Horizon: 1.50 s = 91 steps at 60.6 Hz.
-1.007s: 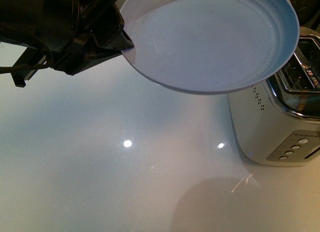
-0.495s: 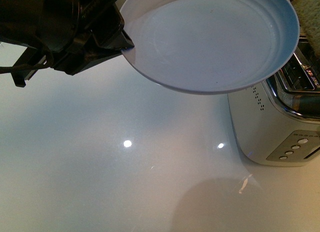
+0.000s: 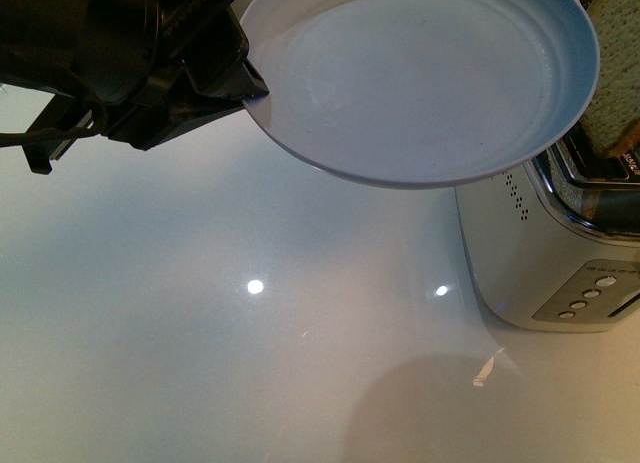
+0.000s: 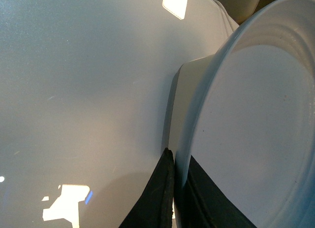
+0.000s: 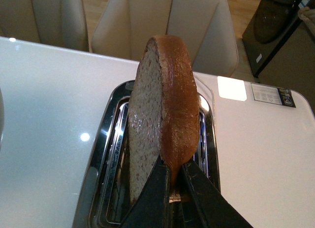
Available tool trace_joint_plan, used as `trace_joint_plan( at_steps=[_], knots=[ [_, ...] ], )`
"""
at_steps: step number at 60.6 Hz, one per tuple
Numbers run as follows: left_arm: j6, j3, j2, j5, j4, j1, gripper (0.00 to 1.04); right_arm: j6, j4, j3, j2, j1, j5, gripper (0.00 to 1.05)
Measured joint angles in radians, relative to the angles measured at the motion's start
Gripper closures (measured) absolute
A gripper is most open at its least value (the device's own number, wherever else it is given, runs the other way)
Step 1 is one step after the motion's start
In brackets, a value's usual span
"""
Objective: Left arm holds plate, right arm toasts bread
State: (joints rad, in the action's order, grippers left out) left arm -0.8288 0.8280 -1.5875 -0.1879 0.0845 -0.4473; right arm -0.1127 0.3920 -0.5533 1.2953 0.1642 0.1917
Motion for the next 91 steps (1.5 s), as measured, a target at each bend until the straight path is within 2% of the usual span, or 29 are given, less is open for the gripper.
trace_joint_plan(
  at_steps=[40, 59, 78, 91],
  knots=[
    [0.0, 0.0, 0.0, 0.0, 0.0, 0.0, 1.02, 0.014, 0.052, 0.002, 0.178, 0.032, 0.049, 1.02],
    [0.0, 0.0, 0.0, 0.0, 0.0, 0.0, 1.02, 0.032, 0.08, 0.047, 0.132, 0.021, 0.041, 0.55],
    [0.0, 0.0, 0.0, 0.0, 0.0, 0.0, 1.02, 0.053, 0.007, 0.078, -0.154, -0.035, 0.019, 0.08],
    [0.0, 0.0, 0.0, -0.002, 0.0, 0.0, 1.02, 0.064, 0.003, 0.08, -0.209, -0.043, 0.021, 0.09]
  ],
)
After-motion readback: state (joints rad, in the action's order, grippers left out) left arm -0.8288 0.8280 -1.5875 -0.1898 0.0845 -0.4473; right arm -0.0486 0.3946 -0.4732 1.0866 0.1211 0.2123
